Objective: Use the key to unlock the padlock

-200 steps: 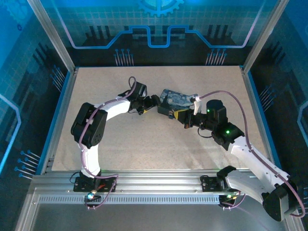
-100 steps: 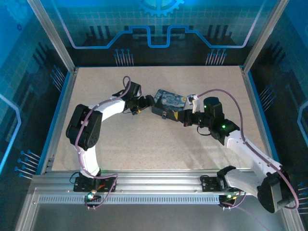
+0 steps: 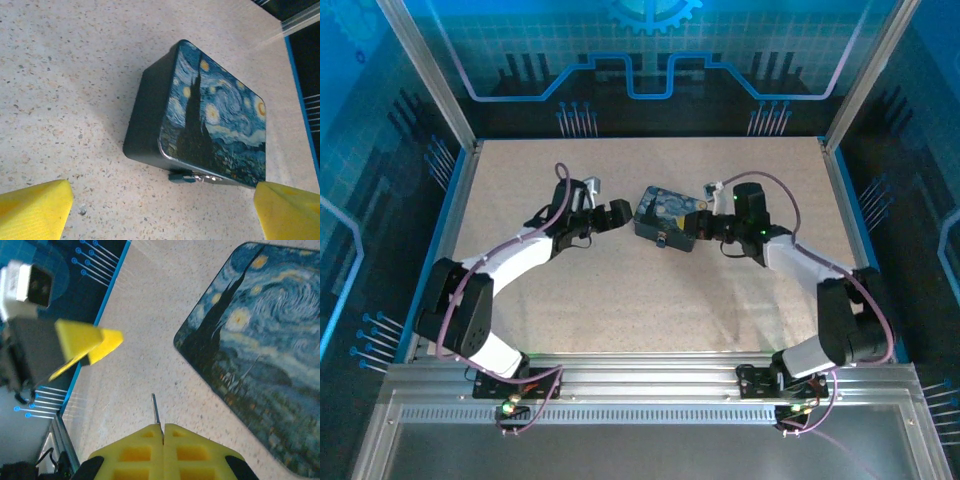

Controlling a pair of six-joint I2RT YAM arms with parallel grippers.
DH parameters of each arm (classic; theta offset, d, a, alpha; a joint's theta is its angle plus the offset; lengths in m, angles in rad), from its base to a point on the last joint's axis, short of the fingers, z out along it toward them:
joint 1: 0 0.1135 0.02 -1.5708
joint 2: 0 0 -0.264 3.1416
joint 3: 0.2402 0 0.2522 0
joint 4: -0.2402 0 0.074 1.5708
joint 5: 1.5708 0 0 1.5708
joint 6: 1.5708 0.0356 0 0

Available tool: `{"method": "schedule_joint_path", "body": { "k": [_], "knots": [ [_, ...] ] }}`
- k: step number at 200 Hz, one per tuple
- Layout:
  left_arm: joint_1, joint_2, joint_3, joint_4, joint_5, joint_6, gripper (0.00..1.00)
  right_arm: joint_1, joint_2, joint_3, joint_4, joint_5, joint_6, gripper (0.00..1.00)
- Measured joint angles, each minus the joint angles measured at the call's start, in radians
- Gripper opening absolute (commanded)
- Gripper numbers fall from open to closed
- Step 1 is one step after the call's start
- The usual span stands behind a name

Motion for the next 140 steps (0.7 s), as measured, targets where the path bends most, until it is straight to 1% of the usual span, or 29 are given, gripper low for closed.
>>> {"method": "schedule_joint_path", "body": {
  "k": [37, 82, 104, 140],
  "knots": [
    [-0.039, -0.021, -0.116, 0.107, 0.042, 0.024, 0.92, -0.003, 0.156, 0.108, 0.062, -0.001, 0.015, 0.0],
    [-0.116, 0.044, -0.137, 0.22, 0.071, 0.025, 0.89, -0.009, 0.277, 0.146, 0.084, 0.005, 0.028, 0.0],
    [-0.143, 0.1, -0.137, 0.277, 0.071, 0.025, 0.88, -0.013, 0.309, 0.146, 0.084, 0.008, 0.032, 0.0],
    [-0.167, 0.177, -0.136, 0.329, 0.07, 0.029, 0.86, -0.014, 0.314, 0.146, 0.076, 0.011, 0.03, 0.0]
  ]
}}
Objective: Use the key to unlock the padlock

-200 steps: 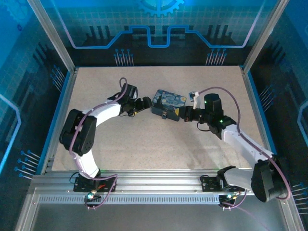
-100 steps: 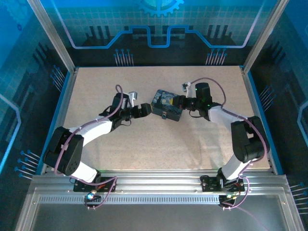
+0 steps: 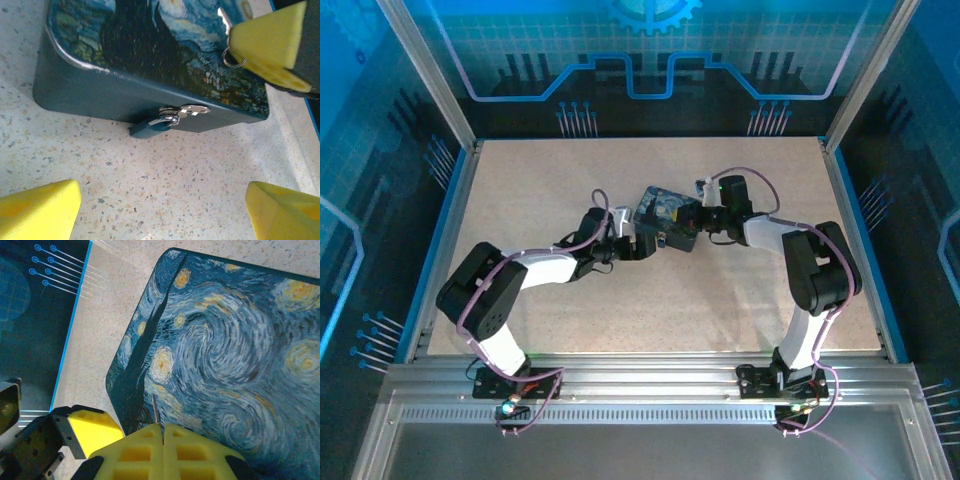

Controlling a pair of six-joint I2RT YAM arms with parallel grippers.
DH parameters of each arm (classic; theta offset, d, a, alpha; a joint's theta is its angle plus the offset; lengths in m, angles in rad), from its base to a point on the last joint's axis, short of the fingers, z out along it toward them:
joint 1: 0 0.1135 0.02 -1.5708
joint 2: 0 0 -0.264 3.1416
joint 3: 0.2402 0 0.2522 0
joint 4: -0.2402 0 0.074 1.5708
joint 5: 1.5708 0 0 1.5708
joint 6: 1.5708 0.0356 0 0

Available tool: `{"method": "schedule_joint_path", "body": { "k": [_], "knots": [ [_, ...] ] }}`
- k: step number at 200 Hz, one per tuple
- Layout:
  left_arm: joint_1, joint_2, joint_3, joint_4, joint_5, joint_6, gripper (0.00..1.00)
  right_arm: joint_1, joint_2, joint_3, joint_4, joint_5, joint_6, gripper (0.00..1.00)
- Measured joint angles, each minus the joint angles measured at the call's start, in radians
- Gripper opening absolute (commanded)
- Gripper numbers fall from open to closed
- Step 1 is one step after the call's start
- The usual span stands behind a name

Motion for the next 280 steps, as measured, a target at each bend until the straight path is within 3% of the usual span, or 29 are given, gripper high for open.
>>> {"method": "schedule_joint_path", "body": {
  "k": [213, 280],
  "knots": [
    [-0.085, 0.22, 0.186, 0.015, -0.075, 0.161, 0.74, 0.0, -0.031, -0.052, 0.03, 0.019, -0.016, 0.0],
    [-0.1, 0.274, 0.241, -0.01, -0.132, 0.214, 0.61, 0.0, -0.031, -0.052, 0.03, 0.019, -0.023, 0.0]
  ]
}}
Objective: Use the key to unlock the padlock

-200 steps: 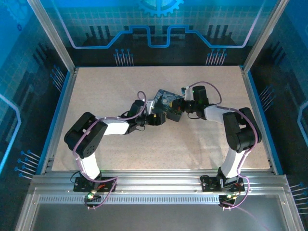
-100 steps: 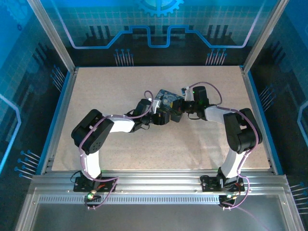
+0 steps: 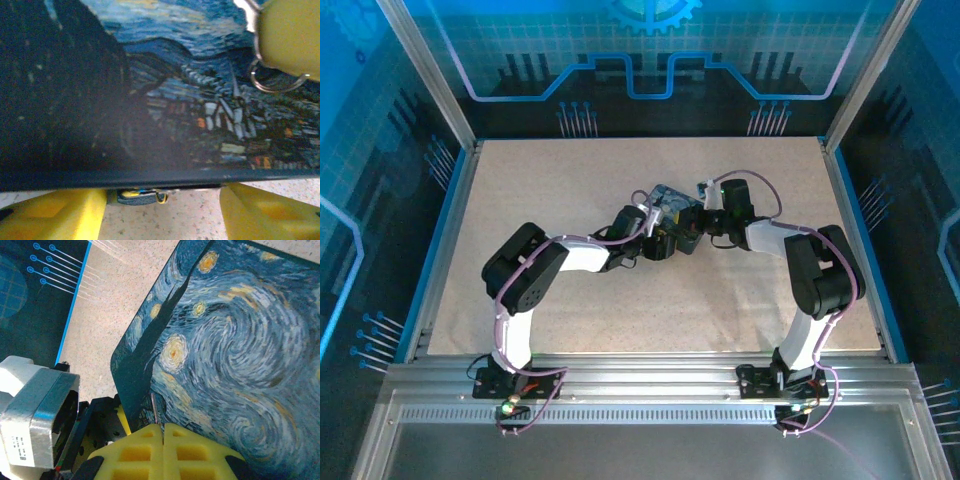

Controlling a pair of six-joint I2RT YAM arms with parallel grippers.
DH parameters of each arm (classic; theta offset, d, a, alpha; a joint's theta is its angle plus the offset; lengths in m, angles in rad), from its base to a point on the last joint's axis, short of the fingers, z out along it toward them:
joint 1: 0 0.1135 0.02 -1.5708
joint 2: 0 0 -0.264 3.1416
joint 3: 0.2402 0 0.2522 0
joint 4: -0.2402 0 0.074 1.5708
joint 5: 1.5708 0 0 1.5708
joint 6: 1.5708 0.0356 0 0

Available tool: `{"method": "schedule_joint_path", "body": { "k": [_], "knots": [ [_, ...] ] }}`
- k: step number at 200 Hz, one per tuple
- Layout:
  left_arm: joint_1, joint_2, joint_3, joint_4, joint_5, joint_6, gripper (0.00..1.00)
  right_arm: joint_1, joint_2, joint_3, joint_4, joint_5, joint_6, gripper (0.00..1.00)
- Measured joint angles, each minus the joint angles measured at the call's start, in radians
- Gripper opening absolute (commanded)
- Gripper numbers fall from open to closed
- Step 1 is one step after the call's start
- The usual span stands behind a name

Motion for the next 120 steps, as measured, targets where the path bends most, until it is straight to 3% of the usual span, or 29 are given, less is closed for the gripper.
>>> {"method": "schedule_joint_path", "body": {
  "k": [120],
  "knots": [
    [-0.004, 0.027, 0.013, -0.013, -0.026, 0.016, 0.36, 0.0, 0.0, 0.0, 0.0, 0.0, 0.0, 0.0]
  ]
}}
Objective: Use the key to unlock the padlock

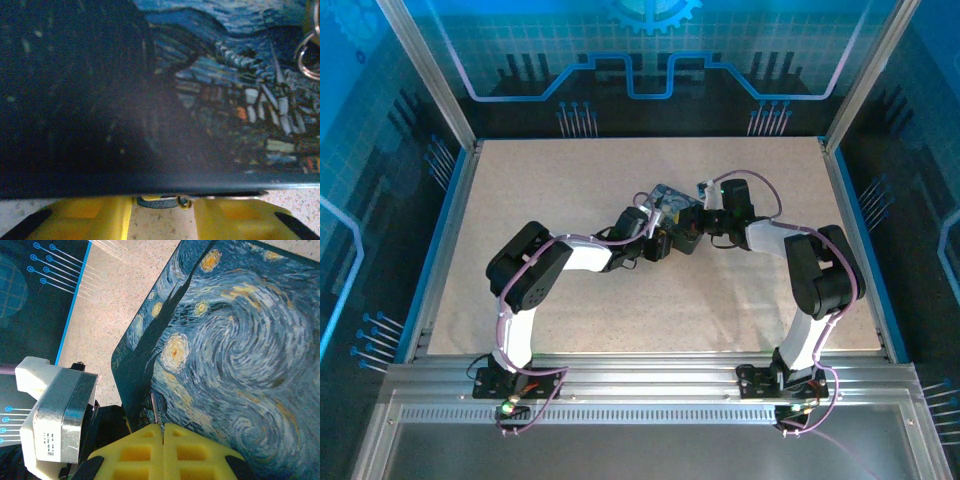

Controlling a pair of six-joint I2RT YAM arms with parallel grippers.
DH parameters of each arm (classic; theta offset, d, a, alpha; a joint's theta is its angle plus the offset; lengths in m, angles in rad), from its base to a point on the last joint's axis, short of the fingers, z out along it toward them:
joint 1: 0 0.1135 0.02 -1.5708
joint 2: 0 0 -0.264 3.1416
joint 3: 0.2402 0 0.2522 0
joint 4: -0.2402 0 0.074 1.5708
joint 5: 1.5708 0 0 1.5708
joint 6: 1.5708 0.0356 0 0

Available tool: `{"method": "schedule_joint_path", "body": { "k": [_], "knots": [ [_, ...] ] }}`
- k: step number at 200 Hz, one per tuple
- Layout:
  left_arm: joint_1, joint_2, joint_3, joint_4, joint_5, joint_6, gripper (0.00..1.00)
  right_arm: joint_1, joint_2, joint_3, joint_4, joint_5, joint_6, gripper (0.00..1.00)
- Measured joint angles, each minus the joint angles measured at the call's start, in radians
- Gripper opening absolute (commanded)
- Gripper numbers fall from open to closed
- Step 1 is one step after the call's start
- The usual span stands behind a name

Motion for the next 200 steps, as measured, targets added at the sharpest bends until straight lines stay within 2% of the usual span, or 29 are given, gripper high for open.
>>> {"method": "schedule_joint_path", "body": {
  "k": [71, 154, 200],
  "knots": [
    [-0.01, 0.009, 0.015, -0.011, -0.025, 0.0, 0.41, 0.0, 0.0, 0.0, 0.0, 0.0, 0.0, 0.0],
    [-0.021, 0.02, 0.035, -0.025, -0.045, 0.008, 0.25, 0.0, -0.001, -0.006, 0.018, 0.001, 0.0, 0.0],
    [-0.029, 0.01, 0.033, -0.034, -0.052, 0.008, 0.2, 0.0, -0.054, -0.037, 0.003, 0.004, -0.004, 0.0]
  ]
}}
